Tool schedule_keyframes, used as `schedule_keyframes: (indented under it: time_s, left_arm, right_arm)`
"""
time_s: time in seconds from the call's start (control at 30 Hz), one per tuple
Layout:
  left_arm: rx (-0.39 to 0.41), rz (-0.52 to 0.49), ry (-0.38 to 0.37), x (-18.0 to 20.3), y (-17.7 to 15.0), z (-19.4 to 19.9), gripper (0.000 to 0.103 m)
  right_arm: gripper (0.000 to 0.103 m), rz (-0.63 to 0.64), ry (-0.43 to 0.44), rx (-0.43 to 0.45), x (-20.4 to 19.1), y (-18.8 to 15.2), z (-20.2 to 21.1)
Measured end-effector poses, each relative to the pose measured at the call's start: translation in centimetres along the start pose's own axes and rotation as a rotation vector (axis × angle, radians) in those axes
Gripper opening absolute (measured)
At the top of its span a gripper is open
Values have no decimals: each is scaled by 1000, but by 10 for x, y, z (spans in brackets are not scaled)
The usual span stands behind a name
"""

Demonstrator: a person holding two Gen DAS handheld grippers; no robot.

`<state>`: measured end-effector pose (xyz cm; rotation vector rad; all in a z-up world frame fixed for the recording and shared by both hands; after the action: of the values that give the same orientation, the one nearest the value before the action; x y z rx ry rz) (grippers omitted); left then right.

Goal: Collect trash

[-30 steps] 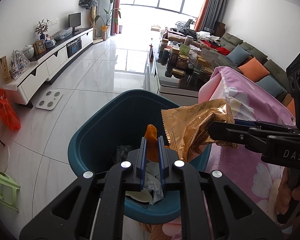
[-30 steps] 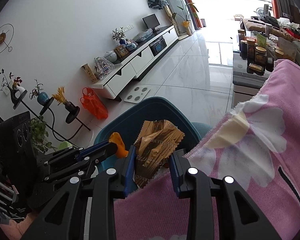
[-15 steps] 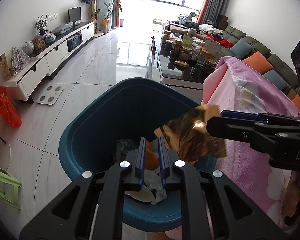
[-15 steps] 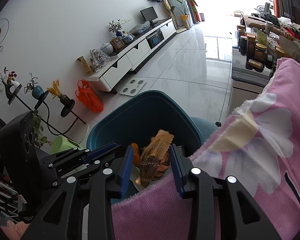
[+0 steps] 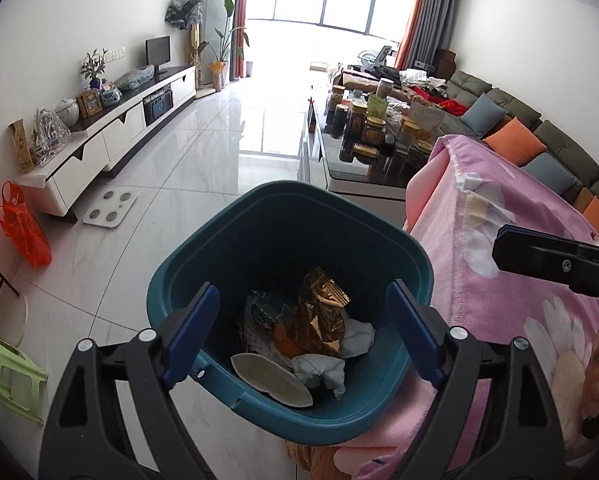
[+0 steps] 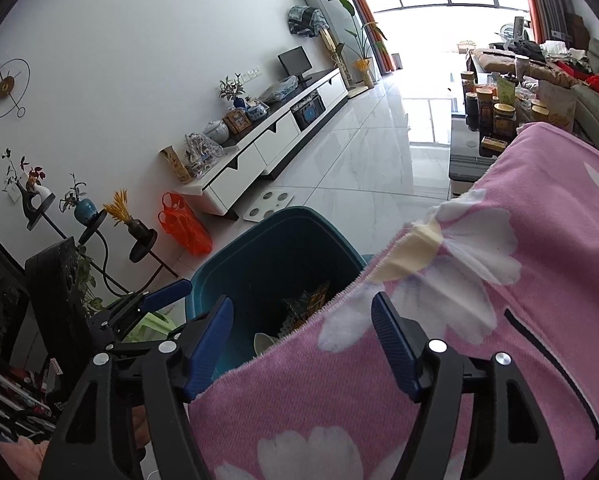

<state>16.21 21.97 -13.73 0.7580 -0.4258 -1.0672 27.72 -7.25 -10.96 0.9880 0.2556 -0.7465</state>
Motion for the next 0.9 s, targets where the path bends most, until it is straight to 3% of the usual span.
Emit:
schedule_keyframes:
  time_s: [0.03, 0.2, 0.5, 0.7, 0.9]
  left_arm:
    - [31, -5, 6, -1, 0, 10, 98]
    - [168, -45, -13, 14, -2, 61, 97]
    - [332, -48, -84, 72, -6, 128, 97]
    - [380, -69, -142, 117, -8, 147, 97]
    - [410, -101, -163, 149, -14, 154, 97]
  right_arm:
    - [80, 14, -5, 20, -1, -3, 10]
    - [96, 75, -71, 130, -2, -17, 60]
    - [96, 104, -332, 319, 16, -59, 148]
    - [96, 72, -466, 475, 30, -80, 208]
    - [96, 47, -600, 516, 43, -101, 239]
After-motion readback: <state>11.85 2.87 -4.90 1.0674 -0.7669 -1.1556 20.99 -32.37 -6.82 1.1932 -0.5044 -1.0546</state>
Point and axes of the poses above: each gripper's, at about its wrist camera, not at the fingertips, and z roughly against the way its jaws point, x to its right, y to its top, the point moved 7 cm from there along -z, roughly the way its jaws point, and after that the axes turned 13 degrees about y, right-handed, at the moved point
